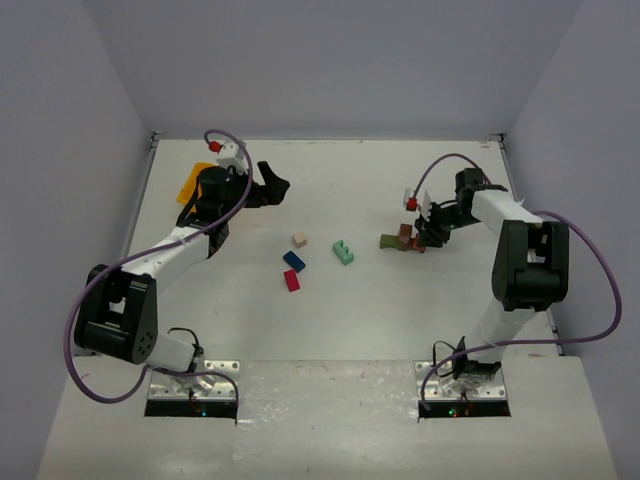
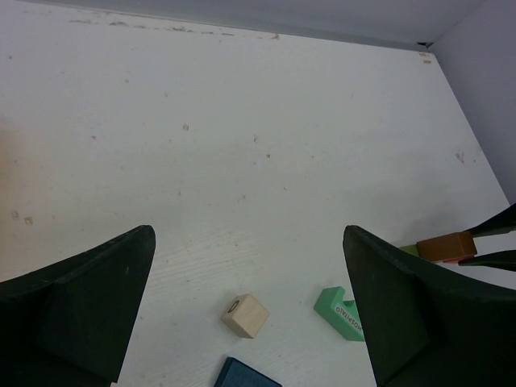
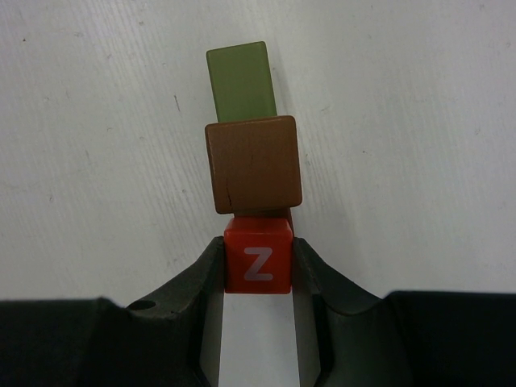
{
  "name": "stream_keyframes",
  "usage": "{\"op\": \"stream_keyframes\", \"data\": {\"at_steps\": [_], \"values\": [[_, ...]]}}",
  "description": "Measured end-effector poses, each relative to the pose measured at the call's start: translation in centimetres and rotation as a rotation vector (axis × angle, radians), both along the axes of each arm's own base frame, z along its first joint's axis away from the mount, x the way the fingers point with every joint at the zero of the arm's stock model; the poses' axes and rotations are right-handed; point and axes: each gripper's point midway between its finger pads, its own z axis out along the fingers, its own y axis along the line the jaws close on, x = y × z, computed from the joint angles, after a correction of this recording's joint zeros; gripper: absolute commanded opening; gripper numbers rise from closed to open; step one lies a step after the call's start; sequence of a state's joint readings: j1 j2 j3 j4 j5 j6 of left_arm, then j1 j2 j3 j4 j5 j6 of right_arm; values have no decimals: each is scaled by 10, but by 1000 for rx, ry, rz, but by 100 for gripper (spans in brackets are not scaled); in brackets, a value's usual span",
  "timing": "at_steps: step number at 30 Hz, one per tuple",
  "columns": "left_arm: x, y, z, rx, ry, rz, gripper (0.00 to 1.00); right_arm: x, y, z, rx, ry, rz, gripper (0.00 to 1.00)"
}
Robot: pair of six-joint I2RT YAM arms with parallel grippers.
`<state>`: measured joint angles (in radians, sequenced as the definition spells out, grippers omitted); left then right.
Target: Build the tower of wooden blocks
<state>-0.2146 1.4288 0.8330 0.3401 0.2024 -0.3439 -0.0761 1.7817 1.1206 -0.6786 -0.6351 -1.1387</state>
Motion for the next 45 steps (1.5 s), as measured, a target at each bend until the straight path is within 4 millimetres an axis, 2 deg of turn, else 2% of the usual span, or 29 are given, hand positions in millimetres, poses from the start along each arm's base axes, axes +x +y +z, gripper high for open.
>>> {"op": "stream_keyframes", "data": {"at_steps": [17,45], "values": [[-3,-5,0,14,-9,-45,100,10,-6,2,-34,-18,4,27],[-8,-17,0,54,-31,-102,100,5,-2,0,-22,16,105,34]]}}
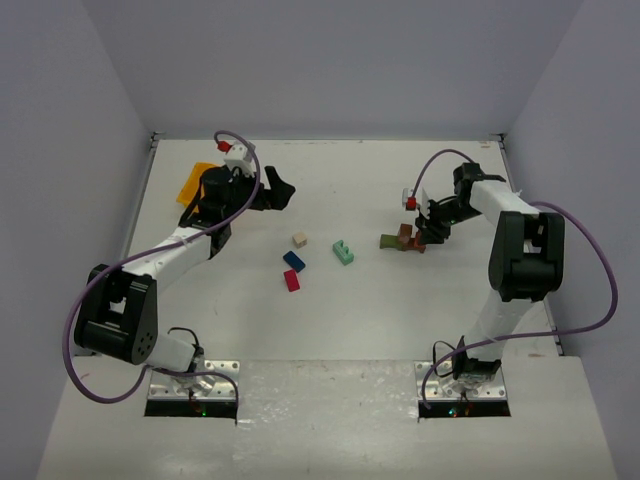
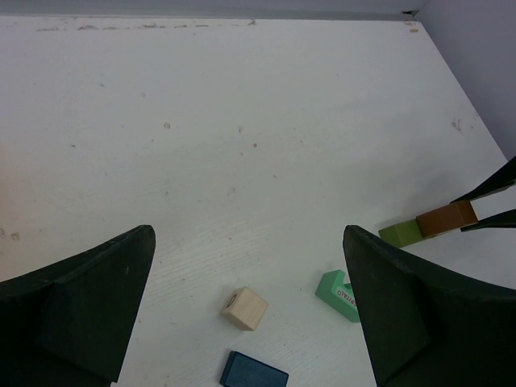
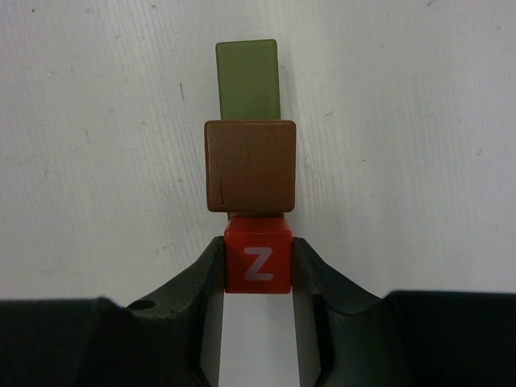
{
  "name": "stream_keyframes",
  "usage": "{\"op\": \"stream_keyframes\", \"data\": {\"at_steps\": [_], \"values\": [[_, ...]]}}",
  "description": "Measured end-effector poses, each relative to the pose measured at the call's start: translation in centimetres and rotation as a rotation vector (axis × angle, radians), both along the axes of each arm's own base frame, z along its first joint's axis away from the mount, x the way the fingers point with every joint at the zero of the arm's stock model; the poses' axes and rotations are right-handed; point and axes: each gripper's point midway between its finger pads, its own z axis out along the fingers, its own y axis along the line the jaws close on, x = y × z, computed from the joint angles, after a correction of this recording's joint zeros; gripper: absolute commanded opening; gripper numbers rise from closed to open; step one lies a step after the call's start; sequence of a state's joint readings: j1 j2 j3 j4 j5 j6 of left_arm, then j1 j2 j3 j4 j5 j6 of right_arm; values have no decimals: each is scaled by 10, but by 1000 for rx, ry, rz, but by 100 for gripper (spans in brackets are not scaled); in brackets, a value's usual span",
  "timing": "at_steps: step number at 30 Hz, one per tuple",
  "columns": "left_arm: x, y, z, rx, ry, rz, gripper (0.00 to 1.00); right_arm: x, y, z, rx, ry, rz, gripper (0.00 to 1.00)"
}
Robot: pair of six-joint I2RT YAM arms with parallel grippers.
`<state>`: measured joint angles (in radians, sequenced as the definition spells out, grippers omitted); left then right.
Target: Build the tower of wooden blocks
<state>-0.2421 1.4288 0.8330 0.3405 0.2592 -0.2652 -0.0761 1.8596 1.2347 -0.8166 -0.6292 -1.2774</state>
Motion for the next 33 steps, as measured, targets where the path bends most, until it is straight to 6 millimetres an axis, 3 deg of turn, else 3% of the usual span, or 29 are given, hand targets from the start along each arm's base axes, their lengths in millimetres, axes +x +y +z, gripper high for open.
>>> {"op": "stream_keyframes", "data": {"at_steps": [14,33], "values": [[0,-1,0,8,-4,0,100,-1,0,0,-2,1,8,45],[0,-3,-1,26,-12,2,100,6,-3,0,-15,-21,-6,80]]}}
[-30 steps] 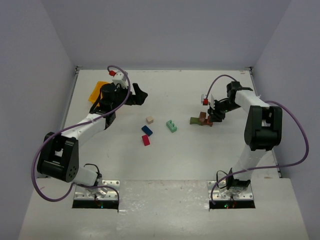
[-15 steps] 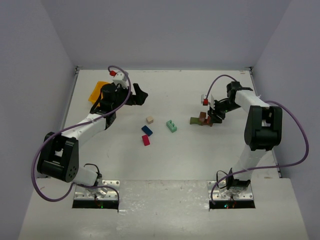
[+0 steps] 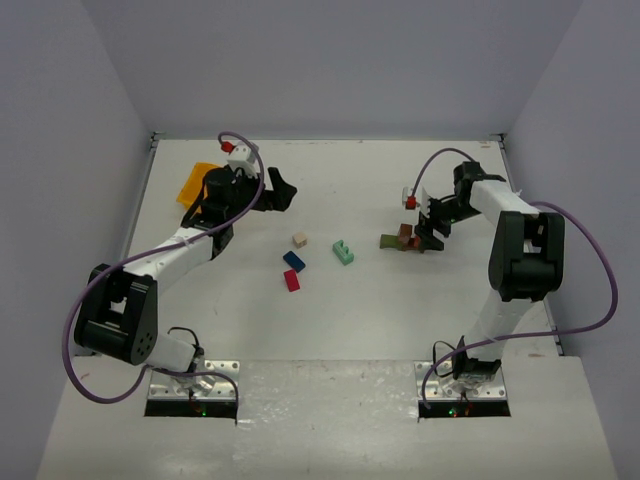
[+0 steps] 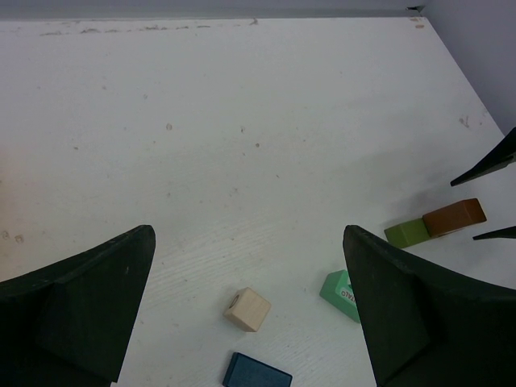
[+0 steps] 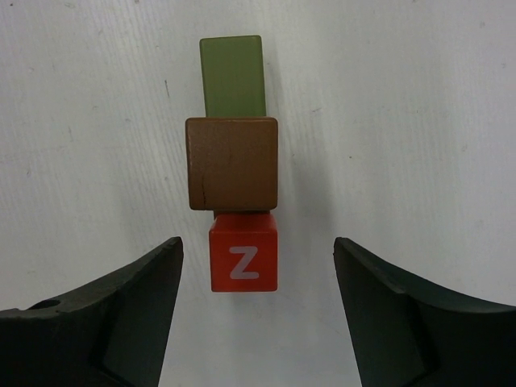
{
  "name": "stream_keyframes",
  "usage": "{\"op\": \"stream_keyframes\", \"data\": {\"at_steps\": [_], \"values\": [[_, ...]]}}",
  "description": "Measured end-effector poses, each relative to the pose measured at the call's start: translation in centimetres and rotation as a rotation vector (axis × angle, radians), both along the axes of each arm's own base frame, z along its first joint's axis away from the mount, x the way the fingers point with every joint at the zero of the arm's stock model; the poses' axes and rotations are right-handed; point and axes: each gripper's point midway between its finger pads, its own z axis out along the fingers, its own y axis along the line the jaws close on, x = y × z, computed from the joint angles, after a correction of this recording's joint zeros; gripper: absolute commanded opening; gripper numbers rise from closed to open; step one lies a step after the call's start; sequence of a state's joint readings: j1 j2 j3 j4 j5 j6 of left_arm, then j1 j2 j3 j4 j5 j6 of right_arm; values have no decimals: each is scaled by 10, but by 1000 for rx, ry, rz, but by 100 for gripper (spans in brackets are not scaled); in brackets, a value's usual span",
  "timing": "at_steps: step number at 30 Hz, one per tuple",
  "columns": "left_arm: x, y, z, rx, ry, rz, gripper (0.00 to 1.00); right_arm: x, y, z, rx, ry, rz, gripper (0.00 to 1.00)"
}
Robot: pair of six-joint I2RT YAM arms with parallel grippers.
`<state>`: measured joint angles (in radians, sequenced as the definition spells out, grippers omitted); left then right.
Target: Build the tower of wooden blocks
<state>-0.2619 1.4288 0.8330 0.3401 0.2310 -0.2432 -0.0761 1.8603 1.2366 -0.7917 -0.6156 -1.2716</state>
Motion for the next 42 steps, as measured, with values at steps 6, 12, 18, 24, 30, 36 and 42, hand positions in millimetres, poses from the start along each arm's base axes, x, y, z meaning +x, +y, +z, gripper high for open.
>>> {"op": "stream_keyframes", "data": {"at_steps": [6,12,18,24,30,36,42], "values": [[0,-1,0,4,-2,-1,100,7,-3,0,-15,-20,-18,81],[-1,-3,0,8,-3,-3,100,11,-5,-1,-27,-32,-28,81],[-2,-5,0,12,-6,-11,100,11,-6,-1,-32,-33,-29,81],[-2,-6,0,15,-7,-14,100,11,-6,-1,-32,-32,-29,82],[-2,-6,-1,21,-10,-16,100,8,-7,-5,-37,-25,-31,82],[-3,-8,-1,26,-12,-17,100,8,-7,-7,-38,-25,-34,82],[-3,-10,-1,28,-12,-19,100,11,-7,-7,-38,-36,-40,82]]}}
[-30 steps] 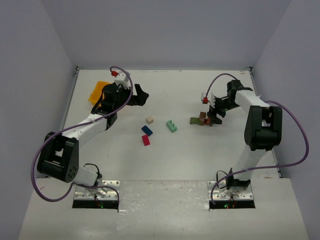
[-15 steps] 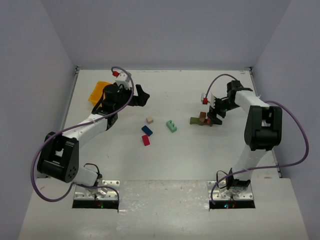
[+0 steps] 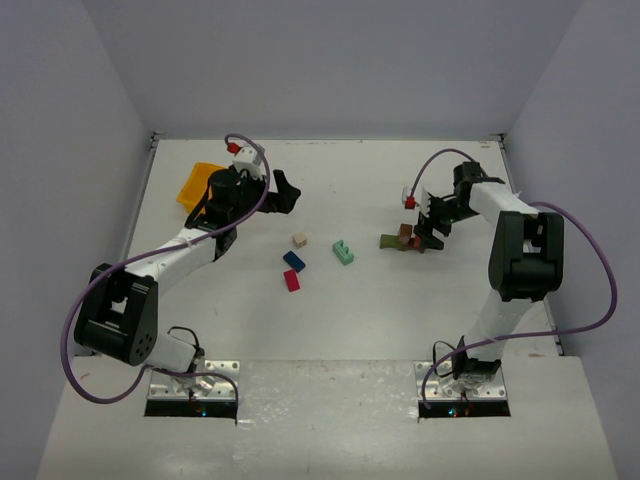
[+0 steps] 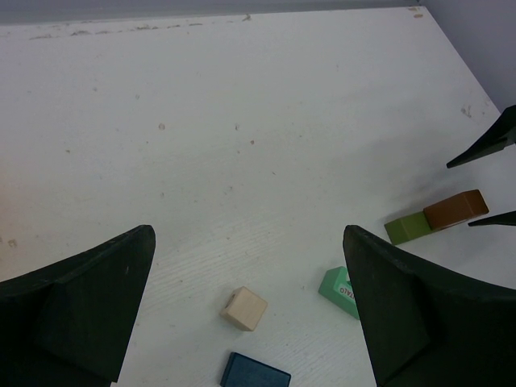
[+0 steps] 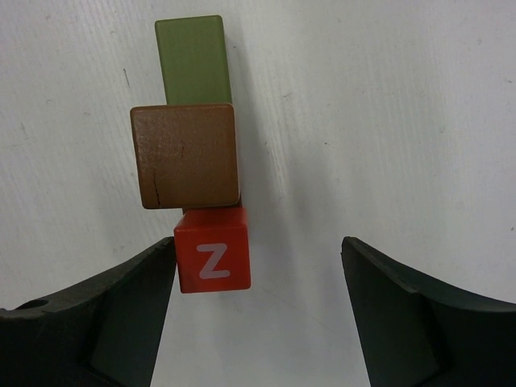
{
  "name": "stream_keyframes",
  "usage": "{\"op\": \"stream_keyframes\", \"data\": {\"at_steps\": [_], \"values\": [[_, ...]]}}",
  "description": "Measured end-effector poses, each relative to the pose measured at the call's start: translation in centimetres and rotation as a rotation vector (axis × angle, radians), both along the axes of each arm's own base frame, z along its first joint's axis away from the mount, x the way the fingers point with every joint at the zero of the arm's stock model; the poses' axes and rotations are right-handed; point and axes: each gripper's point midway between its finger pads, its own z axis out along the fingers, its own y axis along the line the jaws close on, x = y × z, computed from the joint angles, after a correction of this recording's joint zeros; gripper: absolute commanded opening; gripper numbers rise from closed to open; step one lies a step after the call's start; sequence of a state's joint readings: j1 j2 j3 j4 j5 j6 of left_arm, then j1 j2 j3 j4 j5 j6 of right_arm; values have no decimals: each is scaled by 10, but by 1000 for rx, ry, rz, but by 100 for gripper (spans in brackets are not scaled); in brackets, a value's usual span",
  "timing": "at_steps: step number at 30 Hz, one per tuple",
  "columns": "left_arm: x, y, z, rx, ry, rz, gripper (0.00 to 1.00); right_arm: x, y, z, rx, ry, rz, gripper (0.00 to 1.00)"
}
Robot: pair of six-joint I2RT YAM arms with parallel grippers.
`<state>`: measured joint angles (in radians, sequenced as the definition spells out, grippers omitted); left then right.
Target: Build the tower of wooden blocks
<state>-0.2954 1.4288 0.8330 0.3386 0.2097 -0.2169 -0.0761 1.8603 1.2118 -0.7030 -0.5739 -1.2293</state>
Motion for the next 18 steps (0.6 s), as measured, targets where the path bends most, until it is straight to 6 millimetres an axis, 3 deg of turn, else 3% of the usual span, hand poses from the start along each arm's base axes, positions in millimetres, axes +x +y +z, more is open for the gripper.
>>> {"op": "stream_keyframes", "data": {"at_steps": [18], "values": [[-2,-3,-2,7,5,-4,100,2,-2,-1,-13,-10,-6,82]]}}
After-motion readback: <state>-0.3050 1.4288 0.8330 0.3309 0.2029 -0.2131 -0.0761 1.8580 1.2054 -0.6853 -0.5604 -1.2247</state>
